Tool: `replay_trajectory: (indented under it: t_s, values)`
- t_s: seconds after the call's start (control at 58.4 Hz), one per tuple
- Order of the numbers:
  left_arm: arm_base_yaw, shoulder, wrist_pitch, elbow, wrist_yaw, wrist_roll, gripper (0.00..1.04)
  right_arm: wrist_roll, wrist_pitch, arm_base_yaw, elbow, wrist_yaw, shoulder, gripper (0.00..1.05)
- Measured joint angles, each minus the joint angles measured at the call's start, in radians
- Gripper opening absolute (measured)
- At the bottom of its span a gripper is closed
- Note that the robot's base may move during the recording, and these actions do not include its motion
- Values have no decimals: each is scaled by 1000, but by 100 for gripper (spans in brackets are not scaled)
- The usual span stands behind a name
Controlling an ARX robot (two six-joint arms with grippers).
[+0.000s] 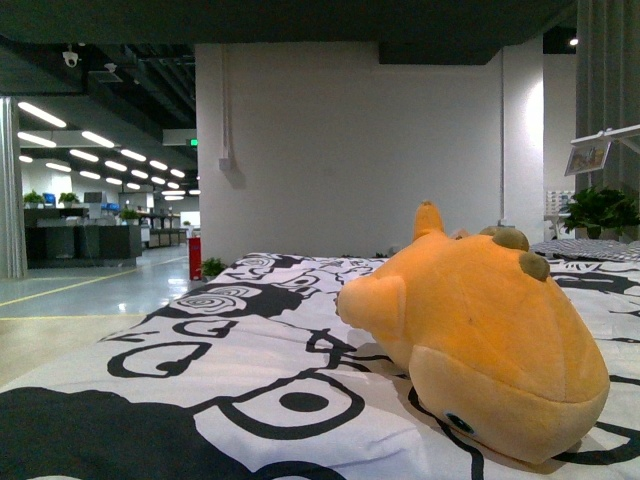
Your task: Put away toys
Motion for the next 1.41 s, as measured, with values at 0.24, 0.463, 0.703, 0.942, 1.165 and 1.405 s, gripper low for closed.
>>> replay_trajectory:
  t_s: [0.24, 0.463, 0.703, 0.942, 1.165, 1.405]
  values:
    - [0, 0, 0, 0, 0, 0, 98, 29, 90, 144, 2, 466, 76, 98]
    - [0, 0, 0, 0, 0, 0, 98, 42, 218, 126, 50, 444, 232, 98]
    - [0, 0, 0, 0, 0, 0, 98, 74, 253, 72, 110, 327, 346, 98]
    - [0, 0, 0, 0, 0, 0, 98, 100, 303, 20, 251, 209, 575, 98]
    - [0, 0, 0, 0, 0, 0, 98, 113, 354, -5, 371, 165, 761, 98]
    - [0, 0, 0, 0, 0, 0, 99, 160, 344, -25, 444, 100, 856, 98]
